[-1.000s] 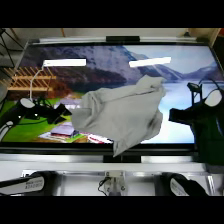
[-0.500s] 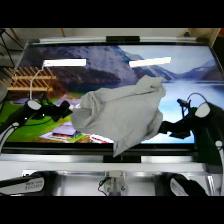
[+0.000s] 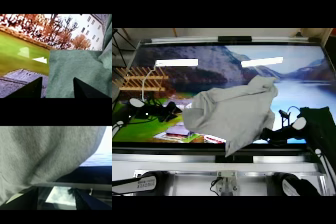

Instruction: Fold the shirts.

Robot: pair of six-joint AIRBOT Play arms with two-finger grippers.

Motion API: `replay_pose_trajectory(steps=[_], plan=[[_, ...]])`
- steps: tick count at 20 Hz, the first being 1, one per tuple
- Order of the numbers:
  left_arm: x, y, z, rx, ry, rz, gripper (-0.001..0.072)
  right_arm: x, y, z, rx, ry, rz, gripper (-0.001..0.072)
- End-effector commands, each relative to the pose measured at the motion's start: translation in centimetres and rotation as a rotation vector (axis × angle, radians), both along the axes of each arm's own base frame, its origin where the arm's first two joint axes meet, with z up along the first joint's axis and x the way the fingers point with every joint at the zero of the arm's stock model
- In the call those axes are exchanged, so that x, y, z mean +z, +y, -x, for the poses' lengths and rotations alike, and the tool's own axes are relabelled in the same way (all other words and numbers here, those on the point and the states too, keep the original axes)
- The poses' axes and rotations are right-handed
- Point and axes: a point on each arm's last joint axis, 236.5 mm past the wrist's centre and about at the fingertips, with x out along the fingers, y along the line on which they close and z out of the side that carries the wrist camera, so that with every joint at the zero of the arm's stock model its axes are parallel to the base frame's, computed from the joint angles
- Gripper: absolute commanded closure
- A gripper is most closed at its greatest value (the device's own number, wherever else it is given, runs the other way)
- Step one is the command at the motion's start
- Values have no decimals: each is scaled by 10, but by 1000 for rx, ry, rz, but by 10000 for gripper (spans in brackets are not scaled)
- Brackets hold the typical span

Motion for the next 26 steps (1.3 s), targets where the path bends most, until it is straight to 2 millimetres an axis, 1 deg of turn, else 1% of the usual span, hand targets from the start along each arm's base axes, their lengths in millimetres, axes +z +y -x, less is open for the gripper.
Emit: replay_pose_trajectory(steps=[1, 3, 4, 5, 6, 8, 9, 10, 11, 12, 13, 15, 17, 19, 20, 21, 22, 23, 24, 25, 26], plan=[[-2, 0, 10, -37, 24, 13, 227, -7, 12, -27, -92, -103, 19, 161], [-7, -3, 5, -29, 2, -9, 227, -7, 15, -30, -108, -115, 21, 162], [-10, -6, 3, -29, 1, -14, 227, -6, 15, -31, -117, -114, 20, 176], [-15, -10, 3, -25, 10, -15, 227, -7, 15, -30, -116, -112, 20, 298], [-23, -15, 4, -26, 27, -13, 225, -6, 15, -30, -116, -111, 19, 373], [-36, -25, 3, -19, 50, 1, 225, -7, 16, -28, -115, -102, 17, 386], [-40, -28, -2, 5, 47, 15, 226, -7, 16, -26, -111, -94, 17, 440], [-40, -31, -9, 35, 33, 28, 245, -7, 17, -24, -107, -84, 15, 590], [-39, -33, -16, 59, 13, 34, 413, -7, 17, -22, -104, -77, 14, 648], [-37, -34, -20, 71, 1, 37, 642, -7, 17, -22, -103, -76, 14, 648], [-34, -34, -22, 60, -9, 35, 668, -7, 17, -22, -101, -78, 14, 648], [-22, -38, -25, -19, -55, 28, 669, -6, 17, -22, -92, -85, 15, 649], [2, -36, -34, -80, -142, 6, 671, -3, 18, -24, -52, -105, 15, 649], [38, -30, -46, -96, -252, -18, 672, 7, 20, -29, 1, -127, 10, 649], [63, -26, -53, -114, -326, -39, 672, 17, 22, -34, 44, -145, 5, 649], [90, -21, -58, -121, -402, -59, 672, 32, 25, -40, 94, -175, -1, 650], [127, -15, -64, -112, -490, -77, 672, 54, 24, -51, 140, -227, 8, 650], [169, -9, -67, -95, -586, -97, 673, 81, 19, -66, 169, -298, 39, 650], [221, 0, -68, -74, -704, -123, 673, 119, 8, -84, 195, -404, 101, 650], [278, 8, -63, -48, -833, -154, 673, 164, -6, -100, 210, -526, 182, 649], [348, 17, -51, -10, -991, -194, 672, 226, -26, -116, 207, -687, 290, 649]])
